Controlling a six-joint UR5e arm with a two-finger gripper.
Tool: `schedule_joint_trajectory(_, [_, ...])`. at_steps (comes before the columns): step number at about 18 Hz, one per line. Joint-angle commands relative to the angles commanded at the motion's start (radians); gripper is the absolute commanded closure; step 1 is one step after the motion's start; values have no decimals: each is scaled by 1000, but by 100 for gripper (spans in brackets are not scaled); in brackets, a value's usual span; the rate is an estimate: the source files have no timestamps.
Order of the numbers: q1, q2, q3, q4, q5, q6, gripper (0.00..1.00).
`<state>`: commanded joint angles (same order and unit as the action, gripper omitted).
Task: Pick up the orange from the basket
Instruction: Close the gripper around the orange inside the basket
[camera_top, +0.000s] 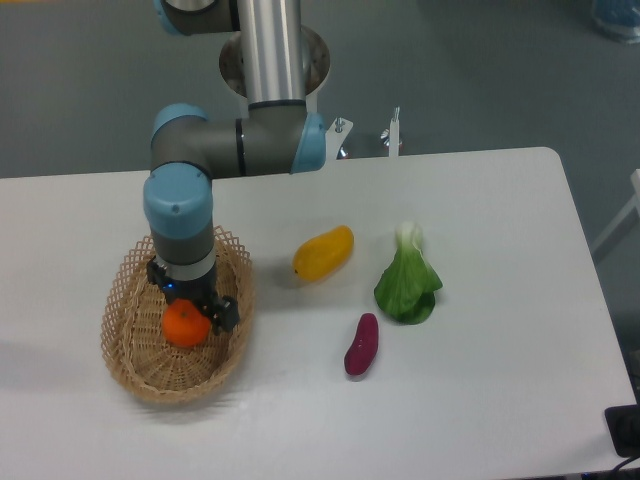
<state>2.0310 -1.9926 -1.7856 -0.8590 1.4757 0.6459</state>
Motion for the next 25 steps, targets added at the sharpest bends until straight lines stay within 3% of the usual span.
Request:
schedule_joint_trajectory(12, [-28, -31, -5, -2, 69, -11, 0])
schedule_joint_trajectory(16, [-29, -26, -3, 0, 68, -11, 32])
schedule_joint_trajectory(17, [-29, -22, -3, 0, 67, -11, 36])
schedule_joint_trajectory(20, [-29, -3, -2, 0, 67, -11, 41])
schedule_joint_trajectory(25, [-26, 20, 2, -2, 61, -11, 41])
